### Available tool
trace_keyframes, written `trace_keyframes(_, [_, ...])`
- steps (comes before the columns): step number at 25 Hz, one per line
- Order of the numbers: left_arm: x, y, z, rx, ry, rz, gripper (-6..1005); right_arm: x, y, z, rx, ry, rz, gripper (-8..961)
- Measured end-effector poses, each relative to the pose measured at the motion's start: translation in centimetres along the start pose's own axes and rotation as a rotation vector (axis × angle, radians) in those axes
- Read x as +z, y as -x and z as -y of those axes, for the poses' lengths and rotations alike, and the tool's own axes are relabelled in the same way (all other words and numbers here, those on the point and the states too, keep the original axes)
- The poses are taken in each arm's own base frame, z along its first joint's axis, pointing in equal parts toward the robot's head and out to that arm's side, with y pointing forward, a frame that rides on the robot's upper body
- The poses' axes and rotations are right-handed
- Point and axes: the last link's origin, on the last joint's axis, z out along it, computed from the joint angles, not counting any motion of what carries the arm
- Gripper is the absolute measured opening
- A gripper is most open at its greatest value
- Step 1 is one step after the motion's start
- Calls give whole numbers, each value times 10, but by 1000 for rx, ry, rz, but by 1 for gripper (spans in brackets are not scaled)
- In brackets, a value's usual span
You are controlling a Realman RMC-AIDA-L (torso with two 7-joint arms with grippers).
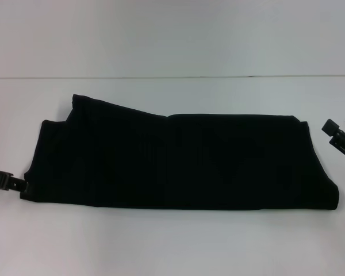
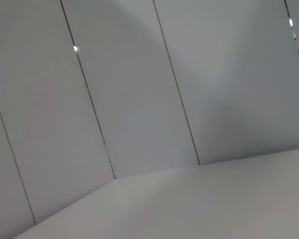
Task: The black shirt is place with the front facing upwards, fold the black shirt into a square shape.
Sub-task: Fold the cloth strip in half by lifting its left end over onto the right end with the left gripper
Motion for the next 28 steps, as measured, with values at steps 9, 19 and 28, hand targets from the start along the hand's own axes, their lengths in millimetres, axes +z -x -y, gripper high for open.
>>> trace_keyframes(9, [0,5,1,-40,18,13,740,-4,-2,-1,2,2,-1,759])
trace_keyframes(19, [6,12,-2,-126,56,38,890,-7,-5,-3,-12,6,-3,759])
trace_keyframes(28, [12,11,-4,-182,66,47,891,-8,-8,-7,-14,15,-4,758])
